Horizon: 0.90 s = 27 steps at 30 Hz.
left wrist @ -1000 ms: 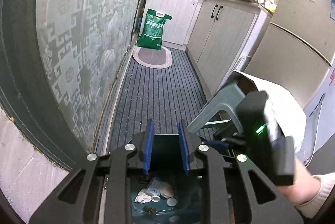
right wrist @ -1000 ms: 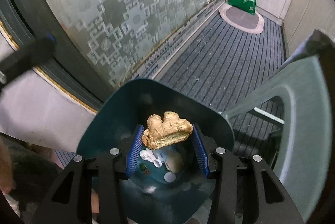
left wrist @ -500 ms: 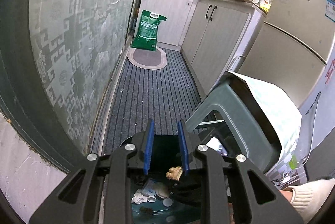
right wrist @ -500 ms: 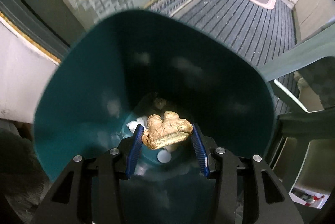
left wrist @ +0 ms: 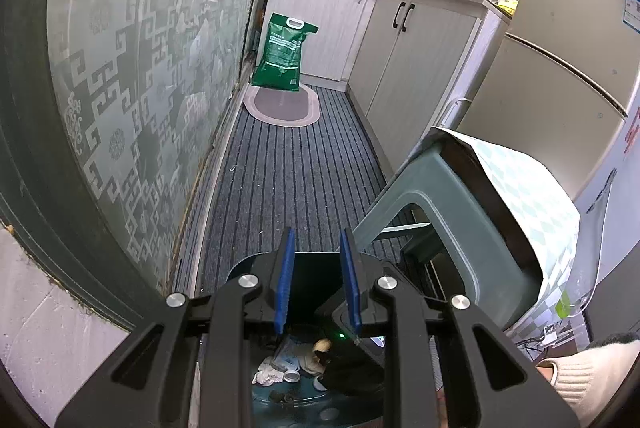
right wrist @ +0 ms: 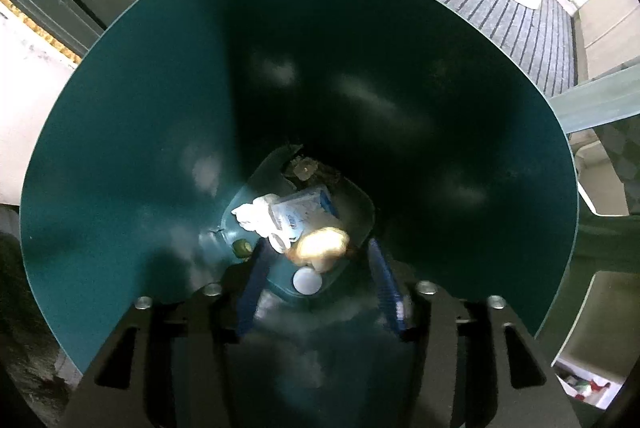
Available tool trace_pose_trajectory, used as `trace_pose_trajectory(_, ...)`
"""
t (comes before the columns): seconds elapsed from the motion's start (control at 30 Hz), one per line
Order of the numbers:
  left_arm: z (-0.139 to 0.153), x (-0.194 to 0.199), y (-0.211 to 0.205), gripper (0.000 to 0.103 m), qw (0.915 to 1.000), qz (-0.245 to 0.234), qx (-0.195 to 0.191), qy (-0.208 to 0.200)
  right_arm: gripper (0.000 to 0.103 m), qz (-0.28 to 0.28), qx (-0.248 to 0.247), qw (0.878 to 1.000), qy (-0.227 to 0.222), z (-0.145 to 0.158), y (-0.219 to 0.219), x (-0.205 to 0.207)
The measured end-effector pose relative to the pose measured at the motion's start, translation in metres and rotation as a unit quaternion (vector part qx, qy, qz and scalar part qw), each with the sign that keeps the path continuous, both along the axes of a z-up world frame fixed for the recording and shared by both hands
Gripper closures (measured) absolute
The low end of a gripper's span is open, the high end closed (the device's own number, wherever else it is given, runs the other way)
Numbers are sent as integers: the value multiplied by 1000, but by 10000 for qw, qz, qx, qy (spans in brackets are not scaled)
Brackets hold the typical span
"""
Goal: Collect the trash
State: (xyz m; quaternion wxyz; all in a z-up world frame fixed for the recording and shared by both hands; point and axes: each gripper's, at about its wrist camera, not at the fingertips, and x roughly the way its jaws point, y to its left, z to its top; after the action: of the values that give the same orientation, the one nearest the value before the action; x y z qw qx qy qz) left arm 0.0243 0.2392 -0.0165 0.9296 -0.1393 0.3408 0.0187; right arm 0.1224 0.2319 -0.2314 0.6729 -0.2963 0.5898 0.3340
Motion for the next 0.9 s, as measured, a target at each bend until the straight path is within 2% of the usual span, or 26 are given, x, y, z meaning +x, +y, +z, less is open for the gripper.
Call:
trace_pose_trajectory(0.23, 4, -3, -1, 79, 9999, 2, 46, -97, 48, 18, 49, 10000, -65, 5, -2, -3)
trace_pose_trajectory(0.37, 10, -6, 0, 79, 9998, 35, 57, -188, 51, -17, 210, 9996, -188, 21, -2, -6)
trace_pose_trajectory(0.53, 20, -10, -5, 76, 9992, 72, 166, -352, 54, -46, 572, 9971, -504, 61, -4, -12)
trace_pose_trajectory(0.6, 24, -10, -5, 67, 9989, 104, 192, -408, 54, -31, 733, 9953, -627, 79, -4, -15)
trace_pose_trajectory(0.67, 29, -10, -3, 66, 9987, 143, 159, -458, 54, -28, 880, 9933, -749, 96, -5, -18)
trace_pose_trajectory(0.73, 37, -12, -2, 65, 9978, 238, 255, -558, 54, -31, 1054, 9902, -915, 118, -7, -21)
trace_pose_trajectory(0.9, 55, -17, -3, 54, 9947, 359, 596, -758, 54, -113, 1469, 9801, -1328, 174, -26, -28)
